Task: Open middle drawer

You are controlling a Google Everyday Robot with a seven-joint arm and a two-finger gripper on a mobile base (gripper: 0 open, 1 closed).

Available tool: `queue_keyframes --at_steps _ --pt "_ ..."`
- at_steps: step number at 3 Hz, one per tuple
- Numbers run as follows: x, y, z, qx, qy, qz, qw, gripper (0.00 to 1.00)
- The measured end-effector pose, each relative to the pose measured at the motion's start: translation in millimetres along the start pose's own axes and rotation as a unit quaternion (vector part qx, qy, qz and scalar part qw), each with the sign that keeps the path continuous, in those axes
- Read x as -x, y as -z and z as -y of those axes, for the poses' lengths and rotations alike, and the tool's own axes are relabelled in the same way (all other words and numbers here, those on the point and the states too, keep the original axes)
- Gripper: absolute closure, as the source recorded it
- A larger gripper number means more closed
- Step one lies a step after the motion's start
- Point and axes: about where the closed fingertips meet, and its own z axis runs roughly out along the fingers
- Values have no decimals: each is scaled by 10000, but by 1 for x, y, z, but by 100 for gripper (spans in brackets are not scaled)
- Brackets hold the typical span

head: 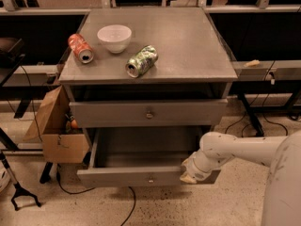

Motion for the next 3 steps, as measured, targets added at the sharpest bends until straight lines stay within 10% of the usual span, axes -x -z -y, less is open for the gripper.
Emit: queue_keyframes --at_steps 1,3 --pt "2 2 5 0 0 0 10000 100" --pt "4 3 13 0 1 0 10000 58"
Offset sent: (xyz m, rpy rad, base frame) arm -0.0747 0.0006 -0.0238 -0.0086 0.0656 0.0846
